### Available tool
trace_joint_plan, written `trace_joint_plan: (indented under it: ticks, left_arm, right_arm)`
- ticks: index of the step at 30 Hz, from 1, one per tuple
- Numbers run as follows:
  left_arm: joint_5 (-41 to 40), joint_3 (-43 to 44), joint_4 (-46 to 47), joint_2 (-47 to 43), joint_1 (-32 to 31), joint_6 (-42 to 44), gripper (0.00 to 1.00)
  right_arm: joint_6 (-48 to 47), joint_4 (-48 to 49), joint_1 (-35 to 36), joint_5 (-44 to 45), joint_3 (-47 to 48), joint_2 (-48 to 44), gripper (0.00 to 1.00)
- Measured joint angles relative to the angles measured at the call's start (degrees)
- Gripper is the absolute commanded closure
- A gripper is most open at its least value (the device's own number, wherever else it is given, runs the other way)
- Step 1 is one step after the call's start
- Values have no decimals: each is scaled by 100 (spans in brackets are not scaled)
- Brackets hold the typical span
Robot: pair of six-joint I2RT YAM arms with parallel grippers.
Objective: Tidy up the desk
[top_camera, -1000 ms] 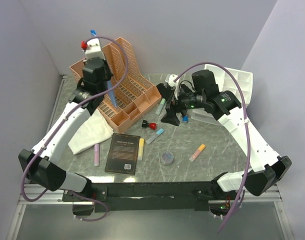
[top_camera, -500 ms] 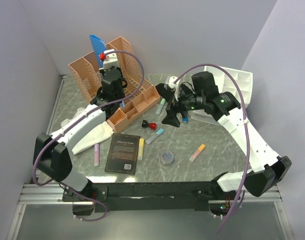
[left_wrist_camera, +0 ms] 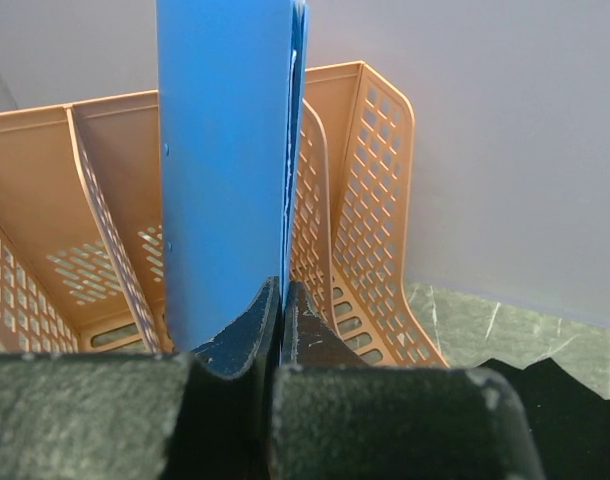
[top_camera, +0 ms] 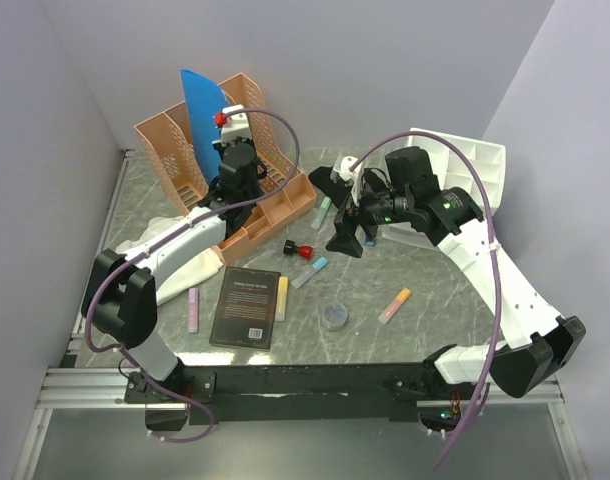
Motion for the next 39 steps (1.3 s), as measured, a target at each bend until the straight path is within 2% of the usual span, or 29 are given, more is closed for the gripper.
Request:
trace_joint_plan:
  ticks: [1,2,3,5,6,7,9,15,20,23,29,32,33,35,36,39]
  left_arm:
    - [0,-15,26,-2,0,-26,83]
    - [9,-22,35,-2,0,-59,72]
    - [9,-37,37,-2,0,-94,64]
    - [31,-90,26,-7,0,-236,54]
    - [39,-131,9,-7,2,-326,42]
    - [44,-166,-46,-7,9,-400,36]
    - [72,-201,-251,-7,33,-540,29]
    - [251,50,-1047,-2,162,-1047,16]
    - [538,649,-1751,31,431,-1532,14]
    - [765,1134,-2085,138,605,-1727,16]
    - [1021,1670,-2544,372,811,-1941,29]
    - [1139,1805,-2726,535,846,-1956,47]
    - [1178,1827,-2771,568,855,-1974,62]
    - [1231,1829,-2841,599,868,-1939,74]
    - [1250,1829,-2874,601,870,-1906,84]
    - [1222,1856,-2905,601,876,-1735,99]
  right_arm:
    - [-9,0,0,0,0,0,0]
    - [-13,-2,0,0,0,-2,0]
    - [-13,0,0,0,0,-4,0]
    - [-13,-2,-4,-2,0,-9,0]
    - [-13,-2,-9,-2,0,-11,0]
    - [-15,0,-11,-2,0,-11,0]
    - [-13,-2,-13,-2,2,-11,0]
    - [-15,-2,-15,-4,0,-11,0]
    - [-22,-2,-15,-2,0,-11,0]
    - [-22,0,-15,-4,0,-13,0]
    - [-20,0,-15,-4,0,-44,0]
    - [-22,0,-15,-2,0,-66,0]
    - [-22,0,-15,-4,0,-76,0]
    - [-22,0,-15,-2,0,-94,0]
    - [-24,0,-15,-2,0,-96,0]
    - [-24,0,-15,-2,0,-109,0]
